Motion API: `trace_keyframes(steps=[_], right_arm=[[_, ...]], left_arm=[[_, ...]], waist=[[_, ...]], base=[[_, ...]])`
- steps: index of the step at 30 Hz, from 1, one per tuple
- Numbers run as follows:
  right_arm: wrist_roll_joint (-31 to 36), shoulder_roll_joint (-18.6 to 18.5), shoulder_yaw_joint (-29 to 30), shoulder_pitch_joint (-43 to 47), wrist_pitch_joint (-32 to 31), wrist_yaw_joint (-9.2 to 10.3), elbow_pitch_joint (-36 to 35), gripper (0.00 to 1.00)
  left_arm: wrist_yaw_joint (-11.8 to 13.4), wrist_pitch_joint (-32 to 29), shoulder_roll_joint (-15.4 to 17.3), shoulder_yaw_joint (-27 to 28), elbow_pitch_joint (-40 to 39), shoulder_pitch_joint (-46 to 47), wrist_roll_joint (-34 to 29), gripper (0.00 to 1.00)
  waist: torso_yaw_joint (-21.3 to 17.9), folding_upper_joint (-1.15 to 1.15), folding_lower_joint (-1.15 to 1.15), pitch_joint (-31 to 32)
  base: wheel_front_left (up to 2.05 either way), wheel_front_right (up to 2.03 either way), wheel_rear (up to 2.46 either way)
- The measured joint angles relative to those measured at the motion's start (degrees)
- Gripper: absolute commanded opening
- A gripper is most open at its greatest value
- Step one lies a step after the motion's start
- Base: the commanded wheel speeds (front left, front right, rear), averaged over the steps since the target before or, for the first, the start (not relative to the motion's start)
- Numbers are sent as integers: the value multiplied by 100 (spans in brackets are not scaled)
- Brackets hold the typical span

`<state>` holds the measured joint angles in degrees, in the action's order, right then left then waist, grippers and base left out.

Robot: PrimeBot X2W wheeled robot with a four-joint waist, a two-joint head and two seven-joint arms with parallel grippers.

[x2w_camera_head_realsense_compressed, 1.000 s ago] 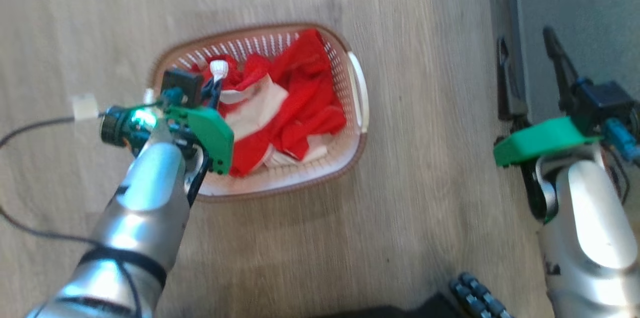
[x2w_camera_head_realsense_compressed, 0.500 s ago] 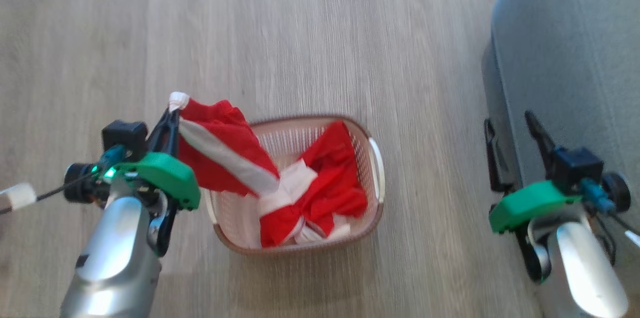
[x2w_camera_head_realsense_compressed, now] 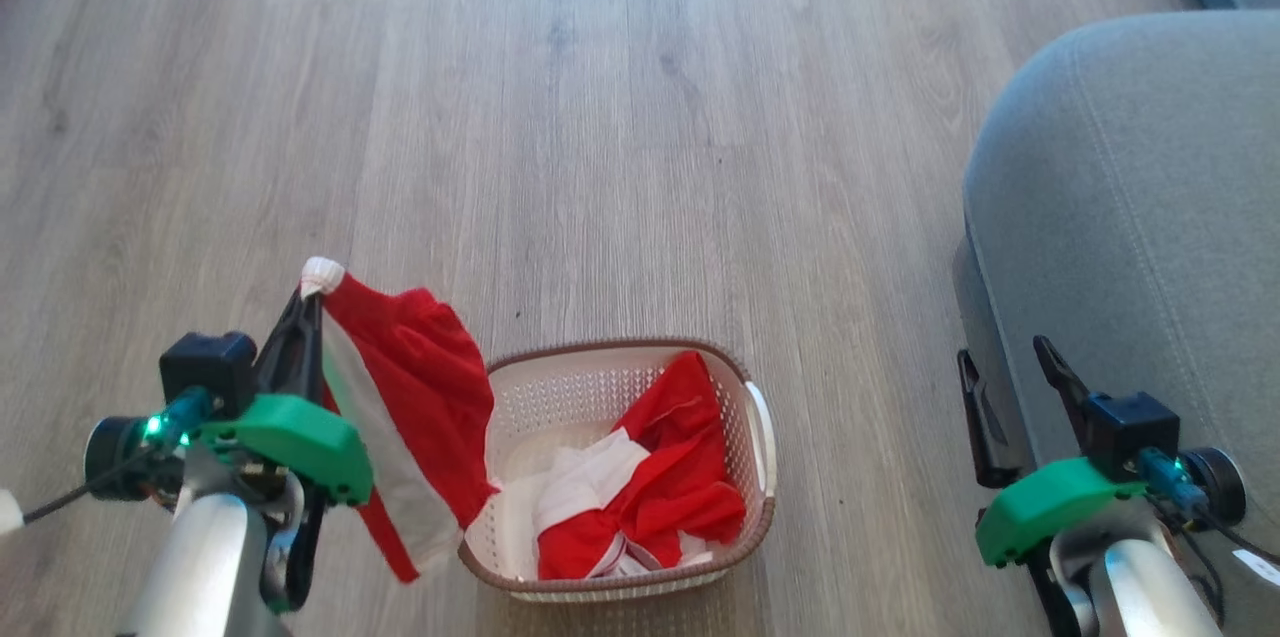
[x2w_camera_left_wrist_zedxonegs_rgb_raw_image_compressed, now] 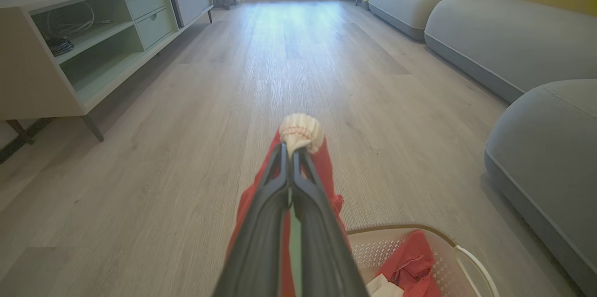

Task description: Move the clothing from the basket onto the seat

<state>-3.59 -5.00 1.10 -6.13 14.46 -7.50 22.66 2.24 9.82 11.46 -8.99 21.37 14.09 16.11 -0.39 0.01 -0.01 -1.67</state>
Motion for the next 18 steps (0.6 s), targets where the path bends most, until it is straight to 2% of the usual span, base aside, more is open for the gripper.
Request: trace_keyframes(steps=[9, 18], right_arm=[[7, -5, -41, 20, 0, 0, -10, 100], [7, -66, -118, 20, 0, 0, -8, 100]], left_arm=[[152, -394, 14, -30, -948, -313, 2, 0], [194, -506, 51, -108, -1131, -501, 2, 0]], waist=[[87, 0, 0, 91], [95, 0, 0, 126]], base=[[0, 0, 0], [0, 0, 0]])
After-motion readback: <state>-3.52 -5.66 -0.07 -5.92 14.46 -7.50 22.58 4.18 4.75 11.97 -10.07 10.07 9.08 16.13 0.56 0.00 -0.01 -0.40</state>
